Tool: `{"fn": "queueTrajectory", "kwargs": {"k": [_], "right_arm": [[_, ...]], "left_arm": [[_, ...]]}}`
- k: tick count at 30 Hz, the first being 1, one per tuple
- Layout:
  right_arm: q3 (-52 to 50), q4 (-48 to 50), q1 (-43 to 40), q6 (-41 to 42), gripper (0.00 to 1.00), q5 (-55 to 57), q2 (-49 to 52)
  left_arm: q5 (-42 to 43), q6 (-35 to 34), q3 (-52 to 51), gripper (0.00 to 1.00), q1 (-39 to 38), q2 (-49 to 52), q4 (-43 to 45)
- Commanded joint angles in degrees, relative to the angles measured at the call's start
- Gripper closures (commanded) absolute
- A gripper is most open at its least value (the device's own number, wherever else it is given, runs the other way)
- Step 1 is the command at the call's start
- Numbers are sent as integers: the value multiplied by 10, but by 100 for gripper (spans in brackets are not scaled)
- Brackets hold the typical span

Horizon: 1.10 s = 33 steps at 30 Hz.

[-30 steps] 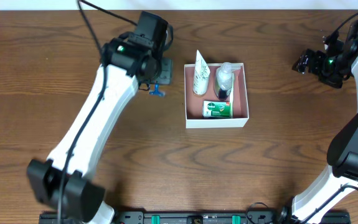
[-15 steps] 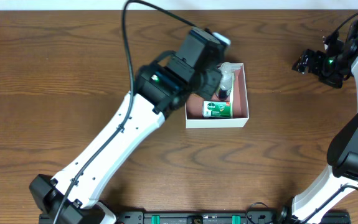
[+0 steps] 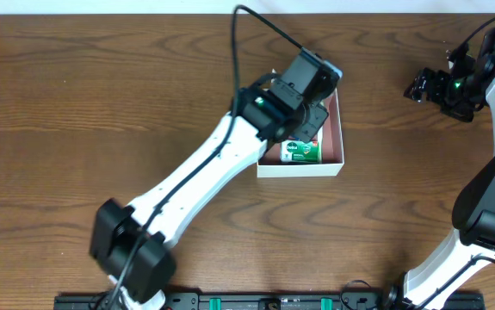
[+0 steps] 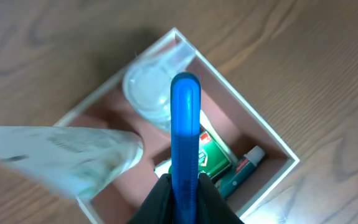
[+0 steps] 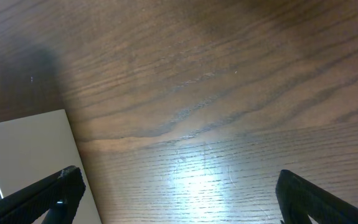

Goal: Pack container
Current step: 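Lift the razor with the left gripper and carry it over the box, then lower the razor into the box and open the left gripper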

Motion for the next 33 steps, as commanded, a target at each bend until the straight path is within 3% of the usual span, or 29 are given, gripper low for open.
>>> {"fn": "queueTrajectory", "kwargs": {"k": [1, 12, 13, 14, 25, 33], "right_arm": [[11, 1, -3, -5, 1, 0, -1], [11, 1, -3, -5, 1, 0, -1], [11, 1, -3, -5, 1, 0, -1], [11, 1, -3, -5, 1, 0, -1], [11, 1, -3, -5, 1, 0, -1], [11, 1, -3, -5, 1, 0, -1]], "left_arm": [[-2, 5, -5, 87, -3, 19, 6], [-2, 5, -5, 86, -3, 44, 3], [-2, 5, -5, 66, -3, 44, 3], [-2, 5, -5, 56, -4, 44, 2], [2, 1, -5, 48, -4, 34, -1], [57, -17, -5, 38, -3, -80, -29]]}}
